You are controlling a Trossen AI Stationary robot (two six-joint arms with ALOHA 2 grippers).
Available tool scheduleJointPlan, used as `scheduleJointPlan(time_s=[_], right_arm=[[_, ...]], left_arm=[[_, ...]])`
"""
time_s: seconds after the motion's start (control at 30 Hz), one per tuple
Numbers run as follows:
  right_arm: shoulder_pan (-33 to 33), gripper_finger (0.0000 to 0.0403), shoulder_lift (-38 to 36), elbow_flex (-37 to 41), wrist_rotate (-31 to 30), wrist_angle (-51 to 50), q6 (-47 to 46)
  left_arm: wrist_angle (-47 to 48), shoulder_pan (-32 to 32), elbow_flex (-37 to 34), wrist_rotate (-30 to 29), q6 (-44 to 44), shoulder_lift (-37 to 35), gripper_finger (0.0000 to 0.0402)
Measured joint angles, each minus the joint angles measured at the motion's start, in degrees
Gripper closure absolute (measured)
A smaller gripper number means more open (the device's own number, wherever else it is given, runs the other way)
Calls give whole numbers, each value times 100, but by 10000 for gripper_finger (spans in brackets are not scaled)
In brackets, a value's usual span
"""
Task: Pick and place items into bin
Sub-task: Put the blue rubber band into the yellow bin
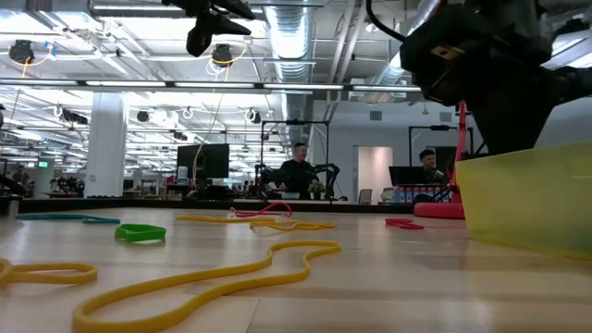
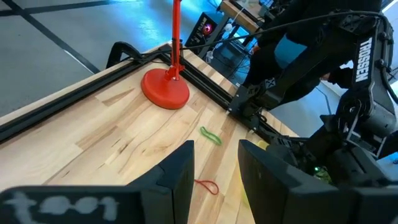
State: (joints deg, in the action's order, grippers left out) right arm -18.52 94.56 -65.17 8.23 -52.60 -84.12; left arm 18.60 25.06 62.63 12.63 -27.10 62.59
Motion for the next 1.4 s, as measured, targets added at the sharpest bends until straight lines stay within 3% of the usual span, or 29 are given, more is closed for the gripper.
scheduleJointPlan(time_s=[0.23, 0.67, 0.83, 1.13, 1.4], right_arm=[[262, 300, -22, -396, 92, -10, 653], [1002, 300, -22, -1072, -100, -62, 2490], [1405, 300, -22, -1073, -107, -63, 3048], [1929, 300, -22, -1073, -127, 348, 3662], [1998, 300, -22, -1073, -435, 840, 4024]], left_arm=[[653, 0, 0, 79, 409, 0, 287], [4240, -40, 0, 333, 830, 1, 287], [5141, -276, 0, 179, 1317, 0, 287], [5249, -1107, 0, 22, 2553, 96, 287], [5063, -1722, -85, -282, 2506, 585, 287]])
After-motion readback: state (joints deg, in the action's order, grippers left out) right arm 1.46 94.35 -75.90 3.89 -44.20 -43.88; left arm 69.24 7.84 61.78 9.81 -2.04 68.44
